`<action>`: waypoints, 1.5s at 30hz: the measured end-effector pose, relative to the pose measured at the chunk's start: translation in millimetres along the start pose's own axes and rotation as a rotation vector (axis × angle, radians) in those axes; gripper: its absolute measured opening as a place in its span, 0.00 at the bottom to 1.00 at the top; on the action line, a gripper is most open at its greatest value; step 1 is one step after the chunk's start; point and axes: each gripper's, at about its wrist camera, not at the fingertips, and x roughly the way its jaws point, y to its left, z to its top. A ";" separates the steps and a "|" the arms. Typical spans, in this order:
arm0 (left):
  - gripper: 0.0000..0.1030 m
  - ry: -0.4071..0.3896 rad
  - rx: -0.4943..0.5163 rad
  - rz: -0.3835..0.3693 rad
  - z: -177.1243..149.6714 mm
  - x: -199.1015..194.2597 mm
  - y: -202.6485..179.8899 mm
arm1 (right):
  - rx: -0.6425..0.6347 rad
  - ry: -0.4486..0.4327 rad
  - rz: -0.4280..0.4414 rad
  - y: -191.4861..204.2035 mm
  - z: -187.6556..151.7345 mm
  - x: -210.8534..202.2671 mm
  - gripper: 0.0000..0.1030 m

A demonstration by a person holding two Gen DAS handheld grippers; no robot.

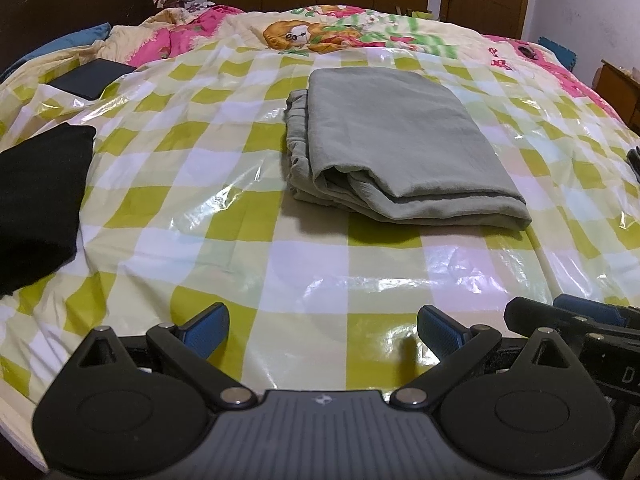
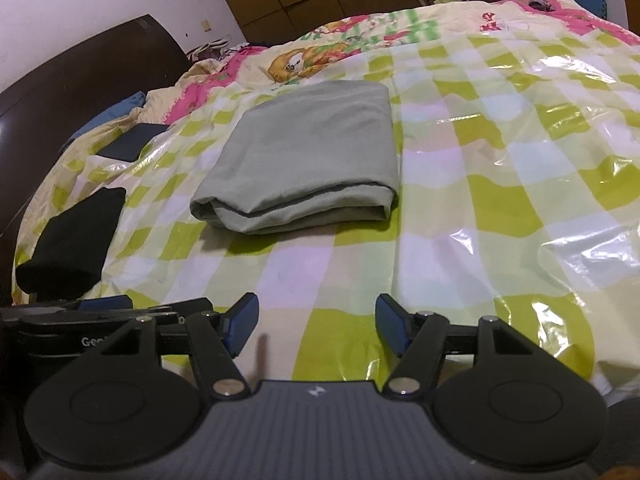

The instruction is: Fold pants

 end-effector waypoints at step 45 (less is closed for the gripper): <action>1.00 -0.003 -0.014 -0.016 -0.7 -4.3 0.7 | -0.026 -0.003 -0.037 -0.3 -0.9 -0.4 0.64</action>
